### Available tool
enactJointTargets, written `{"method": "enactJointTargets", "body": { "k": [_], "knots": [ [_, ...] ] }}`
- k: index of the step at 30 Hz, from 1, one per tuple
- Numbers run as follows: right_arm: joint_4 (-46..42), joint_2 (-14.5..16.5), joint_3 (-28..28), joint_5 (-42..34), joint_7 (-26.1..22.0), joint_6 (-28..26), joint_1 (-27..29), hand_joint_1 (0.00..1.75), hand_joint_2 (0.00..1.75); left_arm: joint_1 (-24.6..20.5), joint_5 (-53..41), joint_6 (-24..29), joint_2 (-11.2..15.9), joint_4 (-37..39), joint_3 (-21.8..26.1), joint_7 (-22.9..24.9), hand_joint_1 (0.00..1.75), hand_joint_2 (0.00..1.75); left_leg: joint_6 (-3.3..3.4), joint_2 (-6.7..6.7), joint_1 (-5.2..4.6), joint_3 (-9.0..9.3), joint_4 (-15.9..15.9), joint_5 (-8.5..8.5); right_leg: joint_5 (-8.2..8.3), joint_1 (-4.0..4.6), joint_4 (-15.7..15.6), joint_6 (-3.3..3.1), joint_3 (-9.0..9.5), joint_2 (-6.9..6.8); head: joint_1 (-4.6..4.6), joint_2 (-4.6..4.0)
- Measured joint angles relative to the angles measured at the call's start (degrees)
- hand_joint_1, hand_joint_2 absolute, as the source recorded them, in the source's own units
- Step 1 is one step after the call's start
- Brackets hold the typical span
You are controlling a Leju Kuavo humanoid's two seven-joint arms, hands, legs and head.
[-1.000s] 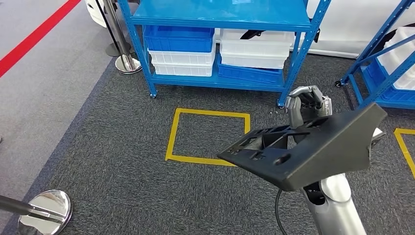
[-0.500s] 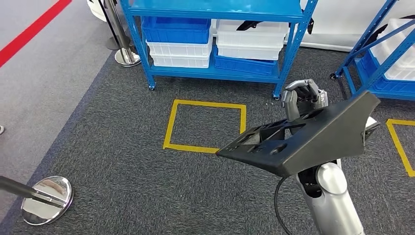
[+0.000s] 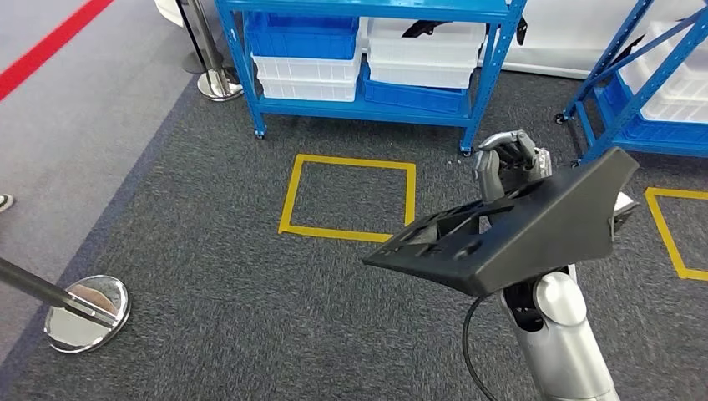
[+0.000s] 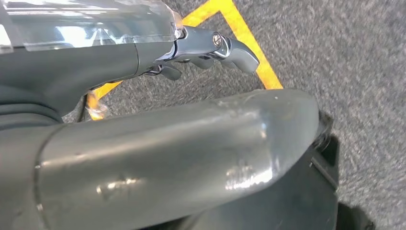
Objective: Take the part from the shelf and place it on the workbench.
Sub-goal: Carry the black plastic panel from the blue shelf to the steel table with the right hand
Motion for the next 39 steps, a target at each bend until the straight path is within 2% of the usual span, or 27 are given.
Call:
{"method": "enactJointTargets", "body": {
  "k": [2, 3, 4, 5, 7, 8, 9, 10, 11, 12, 14, 15, 17, 19, 20, 22, 23, 24, 26, 29, 30, 31, 33, 34, 36, 38, 39],
  "knots": [
    [0.0, 0.0, 0.1, 0.9, -0.2, -0.4, 0.4, 1.75, 1.75, 0.2, -0.1, 0.1, 0.0, 0.0, 0.0, 0.0, 0.00, 0.00, -0.83, -0.06, 0.21, -0.51, 0.0, 0.77, 0.49, 0.14, -0.5, -1.41, -0.68, -0.15, -0.01, 0.01],
    [0.0, 0.1, 0.2, 1.3, -0.3, -0.7, 0.6, 1.75, 1.75, 0.3, -0.1, 0.2, 0.0, 0.0, -0.1, 0.0, 0.00, 0.00, -1.15, -0.13, 0.36, -0.90, 0.5, -0.04, 1.08, 0.11, -0.7, -1.97, -1.18, -0.22, -0.05, 0.01],
    [-0.1, 0.2, 0.3, 2.1, -0.5, -1.4, 0.7, 1.75, 1.75, 0.4, -0.3, 0.4, 0.0, 0.0, -0.1, 0.2, 0.00, 0.00, -1.44, -0.19, 0.49, -1.46, 1.9, -1.98, 1.73, 0.00, -0.8, -2.48, -1.80, -0.31, -0.16, 0.00],
    [-0.2, 0.3, 0.4, 3.0, -0.7, -2.2, 0.8, 1.75, 1.75, 0.5, -0.4, 0.8, 0.0, 0.0, -0.1, 0.5, 0.00, 0.00, -1.68, -0.24, 0.59, -2.19, 4.3, -4.82, 2.36, -0.02, -0.9, -2.84, -2.49, -0.36, -0.25, -0.01],
    [-0.4, 0.7, 0.5, 5.4, -0.9, -4.0, 0.9, 1.75, 1.75, 0.4, -0.6, 1.6, -0.1, 0.0, -0.2, 1.3, 0.00, 0.00, -2.05, -0.24, 0.63, -3.59, 10.9, -9.88, 3.51, 0.07, -0.9, -3.13, -3.94, -0.27, -0.42, -0.01],
    [-0.6, 0.9, 0.6, 6.6, -1.1, -4.9, 1.0, 1.75, 1.75, 0.3, -0.5, 1.8, -0.1, 0.0, -0.2, 1.7, 0.00, 0.00, -2.15, -0.24, 0.63, -3.94, 14.0, -10.65, 4.09, 0.12, -0.9, -3.08, -4.71, -0.27, -0.43, -0.01],
    [-0.8, 0.9, 0.7, 7.9, -1.6, -5.9, 1.3, 1.75, 1.75, 0.2, -0.4, 2.0, -0.1, 0.0, -0.2, 1.9, 0.00, 0.00, -2.17, -0.25, 0.63, -3.71, 15.8, -10.03, 4.66, 0.17, -0.8, -2.97, -5.44, -0.25, -0.42, -0.01],
    [-1.1, 0.9, 0.7, 9.3, -2.2, -6.9, 1.8, 1.75, 1.75, 0.1, -0.2, 2.1, -0.2, 0.0, -0.2, 2.1, 0.00, 0.00, -2.10, -0.32, 0.63, -2.64, 16.1, -8.49, 5.22, 0.20, -0.8, -2.77, -6.17, -0.06, -0.41, -0.01],
    [-1.5, 1.0, 0.7, 10.5, -2.9, -7.9, 2.4, 1.75, 1.75, 0.0, -0.1, 2.2, -0.3, 0.0, -0.2, 2.3, 0.00, 0.00, -1.91, -0.62, 0.63, -0.62, 14.5, -6.73, 5.75, 0.21, -0.8, -2.53, -6.81, 0.14, -0.41, -0.01],
    [-2.0, 1.1, 0.7, 11.5, -3.7, -8.8, 3.0, 1.75, 1.75, 0.0, 0.0, 2.4, -0.3, 0.0, -0.2, 2.4, 0.00, 0.00, -1.59, -1.56, 0.65, 2.36, 11.0, -5.76, 6.21, 0.17, -0.7, -2.27, -7.29, 0.42, -0.41, 0.00],
    [-3.1, 1.3, 0.7, 12.8, -5.0, -10.3, 4.1, 1.75, 1.75, 0.1, 0.0, 2.6, -0.3, 0.0, -0.2, 2.6, 0.00, 0.00, -0.81, -3.62, 0.57, 8.63, 2.4, -6.78, 7.08, 0.22, -0.7, -1.68, -7.91, 1.06, -0.40, 0.01],
    [-3.6, 1.4, 0.6, 13.1, -5.4, -10.8, 4.5, 1.75, 1.75, 0.2, 0.0, 2.7, -0.4, 0.0, -0.2, 2.6, 0.00, 0.00, -0.51, -4.17, 0.49, 10.53, -0.5, -7.86, 7.56, 0.22, -0.7, -1.33, -8.12, 1.47, -0.39, 0.01],
    [-4.3, 1.4, 0.2, 13.4, -5.8, -11.2, 5.1, 1.75, 1.75, 0.1, 0.0, 2.8, -0.4, 0.0, -0.2, 2.7, 0.00, 0.00, -0.01, -3.42, 0.29, 11.37, -2.5, -8.61, 8.53, 0.26, -1.0, -0.50, -8.35, 2.43, -0.37, 0.00],
    [-4.7, 1.4, -0.3, 13.4, -5.8, -11.2, 5.7, 1.75, 1.75, 0.0, 0.0, 2.9, -0.4, 0.0, -0.2, 2.8, 0.00, 0.00, 0.94, -2.05, 0.38, 11.23, -3.0, -7.89, 7.76, 0.23, 0.1, 0.01, -9.15, 2.29, -0.25, 0.00],
    [-4.8, 1.4, -0.5, 13.5, -5.8, -11.2, 5.9, 1.75, 1.75, 0.0, 0.0, 2.9, -0.4, 0.0, -0.2, 2.8, 0.00, 0.00, 1.39, -1.38, 0.42, 11.08, -3.2, -7.46, 6.25, 0.25, 2.1, 0.08, -10.14, 1.82, -0.15, 0.00],
    [-4.8, 1.4, -0.8, 13.5, -5.7, -11.1, 6.1, 1.75, 1.75, -0.1, 0.0, 2.8, -0.5, 0.0, -0.2, 2.8, 0.00, 0.00, 1.97, -0.07, 0.16, 10.40, -3.2, -6.86, 1.86, 0.35, 9.4, 0.04, -13.21, 0.83, 0.06, 0.01],
    [-4.8, 1.4, -1.0, 13.5, -5.6, -11.1, 6.2, 1.75, 1.75, -0.1, 0.0, 2.8, -0.6, 0.0, -0.2, 2.8, 0.00, 0.00, 2.07, 0.56, -0.06, 10.02, -3.0, -6.68, 0.37, 0.42, 12.8, 0.03, -14.43, 0.68, 0.09, 0.01],
    [-4.8, 1.3, -1.3, 13.4, -5.5, -11.1, 6.3, 1.75, 1.75, -0.1, 0.0, 2.7, -0.6, 0.0, -0.2, 2.8, 0.00, 0.00, 2.16, 1.20, -0.27, 9.68, -2.9, -6.56, -0.21, 0.50, 14.7, -0.04, -14.84, 0.56, 0.11, 0.01],
    [-4.8, 1.2, -1.7, 13.4, -5.3, -11.0, 6.5, 1.75, 1.75, -0.1, 0.0, 2.5, -0.6, 0.0, -0.2, 2.8, 0.00, 0.00, 2.20, 2.11, -0.55, 9.29, -2.7, -6.45, 0.66, 0.68, 14.2, -0.28, -13.69, 0.33, 0.09, 0.01],
    [-4.8, 1.1, -1.9, 13.3, -5.2, -10.9, 6.5, 1.75, 1.75, -0.1, 0.0, 2.5, -0.6, 0.0, -0.2, 2.8, 0.00, 0.00, 2.20, 2.45, -0.62, 9.20, -2.6, -6.45, 1.61, 0.80, 12.4, -0.46, -12.39, 0.18, 0.08, 0.01],
    [-4.9, 1.0, -2.1, 13.2, -5.1, -10.9, 6.5, 1.75, 1.75, -0.1, -0.1, 2.5, -0.7, 0.0, -0.2, 2.8, 0.00, 0.00, 2.19, 2.66, -0.67, 9.20, -2.6, -6.46, 2.43, 0.93, 10.3, -0.64, -10.96, -0.11, 0.09, 0.01],
    [-5.0, 0.7, -2.5, 13.1, -4.9, -10.7, 6.3, 1.75, 1.75, -0.1, -0.1, 2.4, -0.8, 0.0, -0.2, 2.8, 0.00, 0.00, 2.07, 3.02, -0.89, 9.12, -2.4, -6.55, 3.19, 1.35, 6.8, -1.07, -8.91, -1.31, 0.11, 0.01],
    [-5.4, -0.6, -4.1, 12.8, -4.3, -10.3, 6.1, 1.75, 1.75, -0.3, -0.2, 2.4, -1.0, 0.0, -0.2, 2.8, 0.00, 0.00, 1.54, 4.55, -1.35, 9.04, -2.0, -6.82, 4.73, 2.02, 0.4, -2.17, -5.31, -2.65, 0.09, 0.01],
    [-5.7, -1.1, -4.9, 12.7, -4.0, -10.2, 6.0, 1.75, 1.75, -0.4, -0.2, 2.3, -1.1, 0.0, -0.2, 2.9, 0.00, 0.00, 1.10, 4.65, -1.48, 8.93, -1.6, -7.18, 4.85, 2.11, -1.0, -2.64, -4.79, -2.88, 0.08, 0.01],
    [-6.0, -1.8, -5.9, 12.6, -3.7, -10.1, 6.1, 1.75, 1.75, -0.5, -0.1, 2.3, -1.1, 0.0, -0.2, 2.9, 0.00, 0.00, 0.26, 2.79, -1.16, 7.97, 0.9, -9.20, 5.27, 1.65, -1.3, -3.16, -4.97, -1.58, -0.06, 0.01],
    [-6.2, -2.2, -6.4, 12.6, -3.6, -10.1, 6.1, 1.75, 1.75, -0.4, -0.1, 2.3, -1.1, 0.0, -0.2, 2.9, 0.00, 0.00, -0.46, 0.44, -0.55, 5.12, 7.6, -12.93, 5.51, 1.51, -1.3, -3.45, -5.19, -0.52, -0.20, 0.01],
    [-6.2, -2.3, -6.6, 12.6, -3.6, -10.1, 6.2, 1.75, 1.75, -0.3, -0.1, 2.2, -1.1, 0.0, -0.2, 3.0, 0.00, 0.00, -0.68, 0.10, -0.31, 3.54, 11.2, -14.38, 5.57, 1.50, -1.3, -3.52, -5.30, 0.09, -0.22, 0.00]
  ]
}}
